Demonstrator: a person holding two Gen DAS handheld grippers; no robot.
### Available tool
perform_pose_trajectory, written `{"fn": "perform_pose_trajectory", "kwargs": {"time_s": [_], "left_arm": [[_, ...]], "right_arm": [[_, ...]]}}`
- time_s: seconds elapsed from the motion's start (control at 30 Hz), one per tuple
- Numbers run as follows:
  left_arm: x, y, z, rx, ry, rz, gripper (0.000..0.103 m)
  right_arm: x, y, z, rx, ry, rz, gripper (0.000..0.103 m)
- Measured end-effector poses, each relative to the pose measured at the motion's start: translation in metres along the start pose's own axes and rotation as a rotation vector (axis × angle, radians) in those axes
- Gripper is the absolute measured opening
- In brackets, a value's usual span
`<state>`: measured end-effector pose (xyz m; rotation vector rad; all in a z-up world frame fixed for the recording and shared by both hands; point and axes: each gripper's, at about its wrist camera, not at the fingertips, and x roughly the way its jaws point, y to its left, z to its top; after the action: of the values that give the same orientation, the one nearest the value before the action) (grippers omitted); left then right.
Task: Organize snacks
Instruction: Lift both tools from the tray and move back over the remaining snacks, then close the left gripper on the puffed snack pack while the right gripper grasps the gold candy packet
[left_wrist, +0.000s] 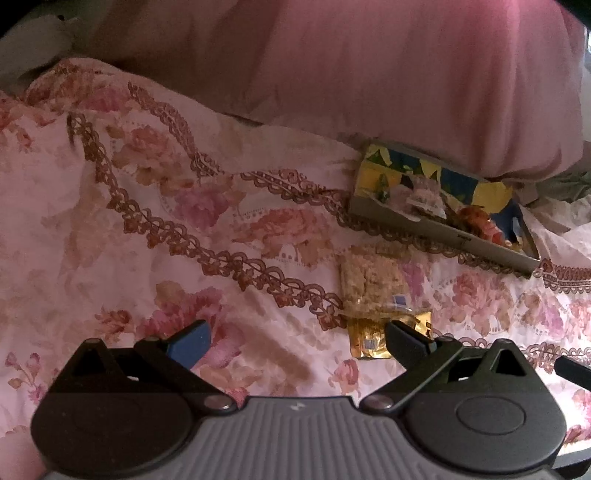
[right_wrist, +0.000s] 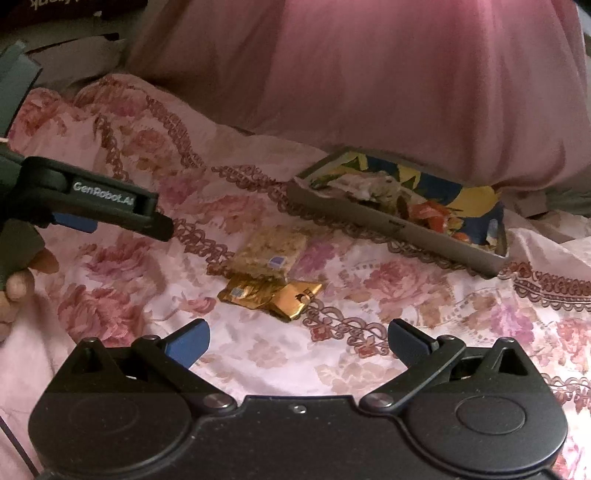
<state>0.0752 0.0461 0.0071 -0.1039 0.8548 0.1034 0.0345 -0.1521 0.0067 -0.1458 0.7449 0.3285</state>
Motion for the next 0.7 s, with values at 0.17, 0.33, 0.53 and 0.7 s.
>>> {"fn": "perform_pose_trajectory", "kwargs": {"time_s": [0.17, 0.33, 0.53, 0.7], "left_arm": [[0.006, -0.003, 0.002, 0.008, 0.016, 0.0, 0.103], [0.011, -0.011, 0.003, 0.052, 0.021, -0.017, 0.103], [0.03, -0.012, 0.01, 0.06, 0.072, -0.052, 0.103], [0.054, -0.009, 0.018, 0.063, 0.16, -0.109, 0.103]], "right_arm": [[0.008, 0.006, 0.002, -0.043, 0.018, 0.029, 0.102], [0.017, 0.008, 0.007, -0.068, 0.039, 0.052, 0.102], [0.031, 0.004, 0.015, -0.138, 0.068, 0.057, 0.102], [0.044, -0.01, 0.029, -0.198, 0.065, 0.047, 0.102]]}}
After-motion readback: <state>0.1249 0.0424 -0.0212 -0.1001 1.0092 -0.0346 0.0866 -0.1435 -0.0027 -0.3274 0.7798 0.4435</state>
